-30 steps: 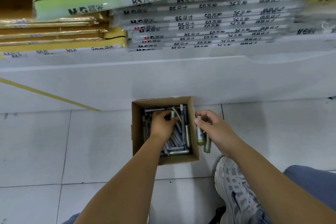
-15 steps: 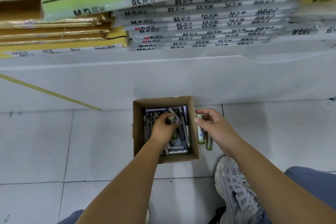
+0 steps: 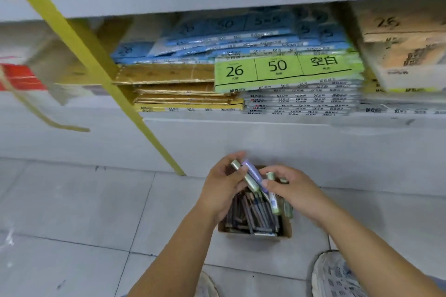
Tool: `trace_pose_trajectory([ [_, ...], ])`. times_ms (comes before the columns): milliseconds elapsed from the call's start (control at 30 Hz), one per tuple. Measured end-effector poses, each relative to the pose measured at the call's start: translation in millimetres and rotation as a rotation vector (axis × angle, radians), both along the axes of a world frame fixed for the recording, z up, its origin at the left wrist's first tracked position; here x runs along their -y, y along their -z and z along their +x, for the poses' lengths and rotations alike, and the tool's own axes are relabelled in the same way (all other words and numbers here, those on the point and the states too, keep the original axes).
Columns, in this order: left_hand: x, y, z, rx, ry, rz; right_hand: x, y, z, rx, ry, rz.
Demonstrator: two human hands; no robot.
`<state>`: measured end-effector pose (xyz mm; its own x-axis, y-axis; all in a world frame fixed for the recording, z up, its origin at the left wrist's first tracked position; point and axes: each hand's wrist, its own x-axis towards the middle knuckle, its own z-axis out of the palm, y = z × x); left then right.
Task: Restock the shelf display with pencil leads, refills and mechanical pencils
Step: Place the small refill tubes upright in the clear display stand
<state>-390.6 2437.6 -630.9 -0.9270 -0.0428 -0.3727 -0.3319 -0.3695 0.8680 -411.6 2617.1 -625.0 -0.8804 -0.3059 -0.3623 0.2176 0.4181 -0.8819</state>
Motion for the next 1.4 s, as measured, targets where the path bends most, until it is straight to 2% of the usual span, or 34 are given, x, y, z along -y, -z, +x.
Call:
trace_pose_trajectory([
  [200,7,-76,15,-0.209,0.058,-0.32,23,-66,5,-0.204,-0.01,-0.037],
  [300,10,-119,14,-0.294,0.033,-0.415,33,-107,6,-0.289,-0.038,-0.066],
  [433,26,-176,7,-0.356,0.001,-0.371,35,-171,1,-0.402,-0.03,-0.096],
  [533,43,-214,4,-0.317,0.015,-0.322,34,-214,-4,-0.483,-0.142,-0.056],
  [633,51,-231,2,-0.344,0.084,-0.403,36,-242,-13,-0.556,-0.197,-0.077],
  [733,51,-241,4,-0.433,0.128,-0.446,42,-256,-21,-0.629,-0.247,-0.113],
  [933,52,-246,-4,-0.438,0.091,-0.406,53,-246,-31,-0.706,-0.233,-0.129],
  [1000,53,-246,-5,-0.455,0.037,-0.423,55,-242,-33,-0.677,-0.213,-0.159],
  [1200,62,-251,-8,-0.491,-0.037,-0.432,53,-240,-37,-0.383,-0.231,-0.289],
  [1400,65,-253,-6,-0.501,-0.025,-0.45,45,-240,-38,-0.347,-0.259,-0.356],
])
